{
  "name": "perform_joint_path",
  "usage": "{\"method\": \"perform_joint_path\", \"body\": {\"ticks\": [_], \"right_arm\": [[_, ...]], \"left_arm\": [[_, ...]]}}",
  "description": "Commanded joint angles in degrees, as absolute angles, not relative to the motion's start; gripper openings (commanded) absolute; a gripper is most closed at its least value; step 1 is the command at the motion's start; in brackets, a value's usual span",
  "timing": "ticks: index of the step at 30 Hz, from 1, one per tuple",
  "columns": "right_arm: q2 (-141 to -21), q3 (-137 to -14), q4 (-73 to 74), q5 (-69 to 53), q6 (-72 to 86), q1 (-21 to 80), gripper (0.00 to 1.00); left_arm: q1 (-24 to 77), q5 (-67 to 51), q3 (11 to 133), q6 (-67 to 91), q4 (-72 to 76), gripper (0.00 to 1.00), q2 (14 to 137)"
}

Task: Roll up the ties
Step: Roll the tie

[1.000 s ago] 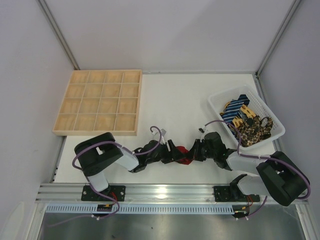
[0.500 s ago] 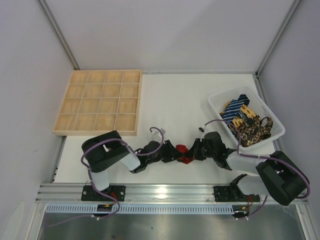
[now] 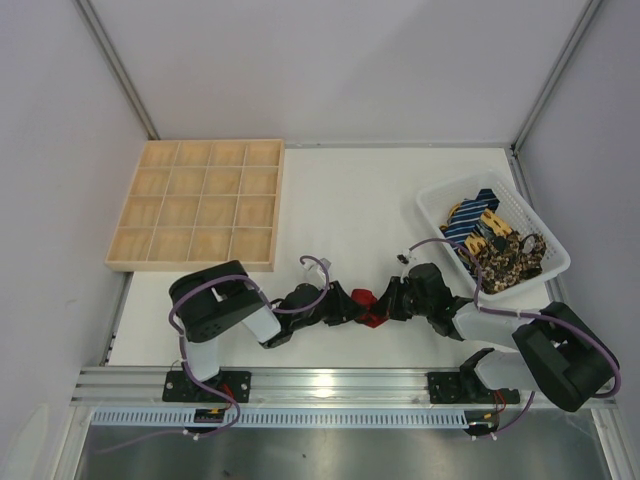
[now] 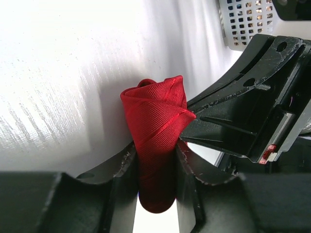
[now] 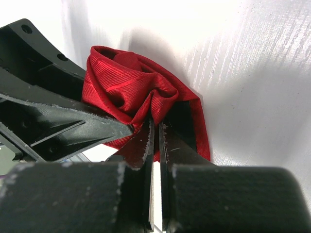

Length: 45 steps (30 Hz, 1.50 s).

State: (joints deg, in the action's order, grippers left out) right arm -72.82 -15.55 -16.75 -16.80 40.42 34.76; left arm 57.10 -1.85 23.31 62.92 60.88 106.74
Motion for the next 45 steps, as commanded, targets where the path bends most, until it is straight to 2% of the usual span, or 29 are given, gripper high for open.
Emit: {"method": "perform_joint_path", "body": {"ticks": [1, 3, 6, 11, 16, 24, 34, 41, 43, 45], "right_arm": [[-74.4, -13.6, -6.0, -15.8, 38.1, 35.9, 0.00], [-73.0, -13.9, -5.1, -15.5, 38.6, 35.7, 0.04], [-71.4, -14.2, -3.8, -14.9, 38.8, 35.5, 0.06], [-69.0, -14.7, -1.1, -14.4, 38.9, 35.3, 0.19], [-66.1, -15.6, 2.0, -13.2, 39.3, 35.2, 0.37], [-61.4, -19.2, 8.8, -11.8, 37.6, 34.6, 0.52], [-56.8, -22.8, 14.1, -11.9, 36.3, 33.3, 0.59], [-55.5, -27.9, 17.5, -10.4, 33.3, 31.3, 0.61], [-56.7, -29.4, 16.4, -10.0, 32.7, 30.0, 0.60], [-60.4, -30.6, 14.7, -9.2, 32.2, 29.4, 0.51]], "left_arm": [[56.5, 2.8, 21.9, 57.6, 48.2, 0.39, 110.0], [56.5, 2.5, 21.9, 57.7, 47.9, 0.47, 110.0], [56.5, 1.8, 21.9, 58.4, 47.9, 0.49, 110.5], [56.2, 1.1, 21.9, 58.8, 47.6, 0.48, 111.1], [55.9, 0.6, 21.8, 58.8, 47.3, 0.47, 111.4], [55.8, 0.5, 23.1, 57.8, 46.1, 0.47, 111.4], [55.8, -1.5, 23.5, 56.8, 46.6, 0.47, 112.1], [55.8, -2.4, 23.4, 57.0, 47.9, 0.47, 113.0], [55.8, -2.5, 23.3, 57.1, 48.2, 0.47, 113.0], [55.8, -2.7, 23.2, 57.1, 48.3, 0.47, 112.9]]}}
